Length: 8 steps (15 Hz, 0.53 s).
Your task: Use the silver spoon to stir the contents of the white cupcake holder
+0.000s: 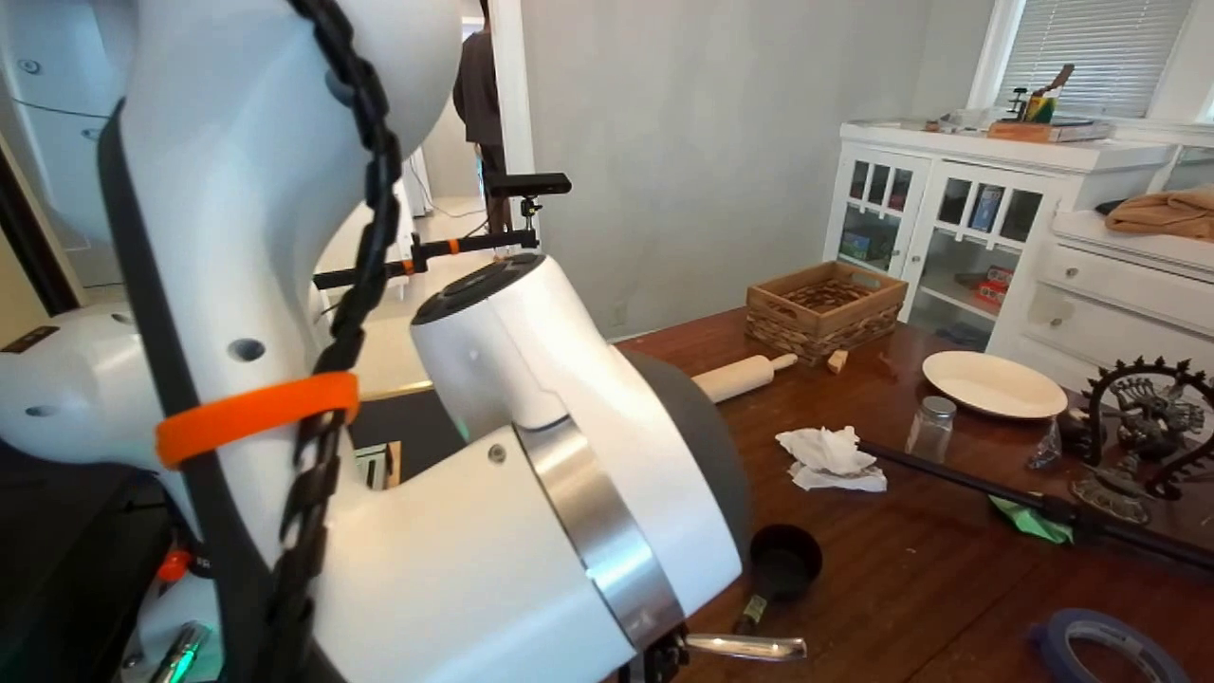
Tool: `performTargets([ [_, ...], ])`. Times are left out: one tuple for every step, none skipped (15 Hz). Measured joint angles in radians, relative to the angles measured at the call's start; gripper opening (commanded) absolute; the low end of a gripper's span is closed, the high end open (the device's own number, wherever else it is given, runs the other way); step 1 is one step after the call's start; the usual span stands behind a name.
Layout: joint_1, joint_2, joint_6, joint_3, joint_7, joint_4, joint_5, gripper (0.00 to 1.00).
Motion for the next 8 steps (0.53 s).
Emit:
performTargets([
  [-0.001,0.0,0.0,0.005,-0.002,0.001,0.001,0.14],
  [-0.002,0.001,0.0,0.005,-0.004,-0.006,0.001,0.14],
  [-0.005,0.001,0.0,0.005,-0.006,-0.014,0.001,0.14],
  [-0.007,0.001,-0.001,0.005,-0.009,-0.018,0.001,0.14],
  [-0.008,0.001,-0.001,0.005,-0.01,-0.019,0.001,0.03],
  [-0.009,0.001,-0.001,0.005,-0.011,-0.02,0.001,0.03],
  [-0.009,0.001,-0.001,0.005,-0.011,-0.019,0.001,0.03],
  [-0.009,0.004,-0.001,0.005,-0.011,-0.015,0.001,0.03],
])
